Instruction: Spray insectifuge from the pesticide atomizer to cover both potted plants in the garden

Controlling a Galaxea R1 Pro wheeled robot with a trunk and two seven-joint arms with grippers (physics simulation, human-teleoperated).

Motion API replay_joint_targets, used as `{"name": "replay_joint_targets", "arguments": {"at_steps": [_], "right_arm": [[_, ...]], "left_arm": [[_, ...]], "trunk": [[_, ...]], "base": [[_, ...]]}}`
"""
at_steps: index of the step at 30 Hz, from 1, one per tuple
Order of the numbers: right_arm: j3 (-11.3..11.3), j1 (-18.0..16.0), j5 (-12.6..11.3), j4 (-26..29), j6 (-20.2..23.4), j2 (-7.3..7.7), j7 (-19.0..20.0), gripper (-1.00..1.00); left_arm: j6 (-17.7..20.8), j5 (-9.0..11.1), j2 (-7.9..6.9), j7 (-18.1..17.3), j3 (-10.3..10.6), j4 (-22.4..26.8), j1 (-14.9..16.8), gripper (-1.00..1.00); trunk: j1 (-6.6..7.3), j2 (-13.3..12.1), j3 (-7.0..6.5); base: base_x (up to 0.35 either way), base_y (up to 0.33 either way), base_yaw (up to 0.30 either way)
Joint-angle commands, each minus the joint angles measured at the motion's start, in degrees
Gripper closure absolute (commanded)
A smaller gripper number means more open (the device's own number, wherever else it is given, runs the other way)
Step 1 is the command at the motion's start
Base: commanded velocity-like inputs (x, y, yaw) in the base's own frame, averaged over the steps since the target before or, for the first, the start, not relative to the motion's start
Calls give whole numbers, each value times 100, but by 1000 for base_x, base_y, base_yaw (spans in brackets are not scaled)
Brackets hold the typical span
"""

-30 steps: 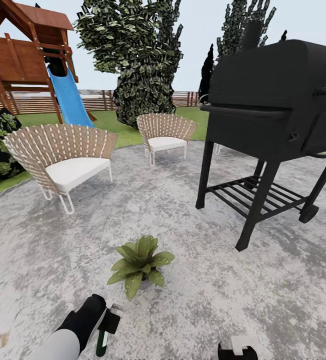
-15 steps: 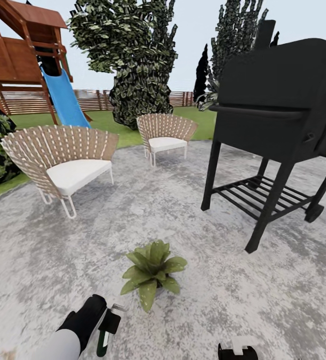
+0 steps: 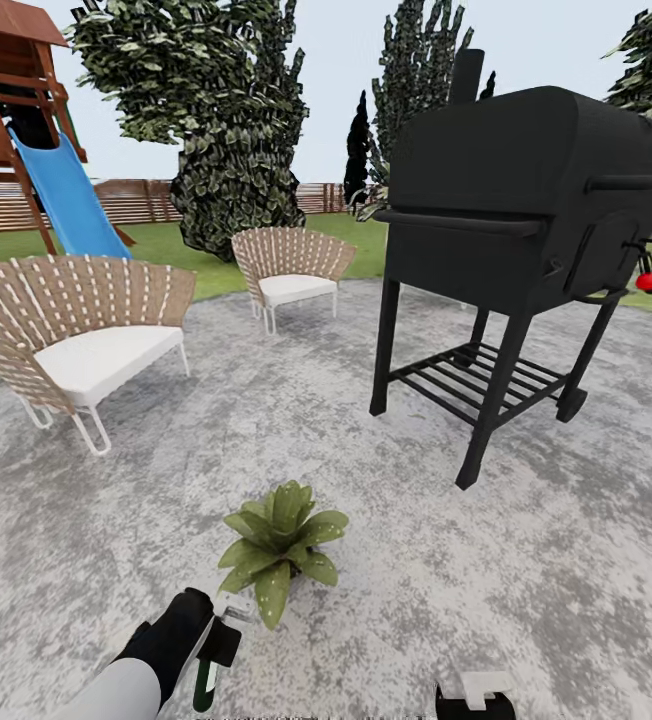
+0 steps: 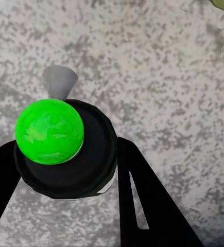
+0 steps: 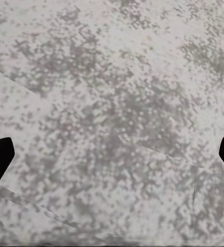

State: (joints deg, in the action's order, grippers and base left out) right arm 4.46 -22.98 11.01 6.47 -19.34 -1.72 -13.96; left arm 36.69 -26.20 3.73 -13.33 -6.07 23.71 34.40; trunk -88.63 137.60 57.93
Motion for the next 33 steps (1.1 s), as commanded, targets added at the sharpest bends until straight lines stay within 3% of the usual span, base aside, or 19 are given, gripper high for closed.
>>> {"name": "replay_joint_targets", "arguments": {"at_steps": [1, 10, 24, 33], "right_arm": [[46, -5, 59, -6, -17, -4, -20, -100], [43, -5, 59, -9, -17, -4, -20, -100], [42, -5, 59, -10, -17, -4, -20, -100], [45, -5, 59, -12, -17, -4, -20, -100]], "left_arm": [[21, -61, 5, -47, -44, 22, 0, 100], [20, -61, -4, -47, -60, 37, 1, 100], [14, -61, -4, -47, -55, 38, 1, 100], [14, -61, -4, -38, -53, 38, 0, 100]], "trunk": [[3, 2, 5], [3, 2, -25], [3, 2, -30], [3, 2, -70]], "base": [[-206, 195, -261], [-177, 234, -254], [124, 298, -21], [53, 305, -250]]}}
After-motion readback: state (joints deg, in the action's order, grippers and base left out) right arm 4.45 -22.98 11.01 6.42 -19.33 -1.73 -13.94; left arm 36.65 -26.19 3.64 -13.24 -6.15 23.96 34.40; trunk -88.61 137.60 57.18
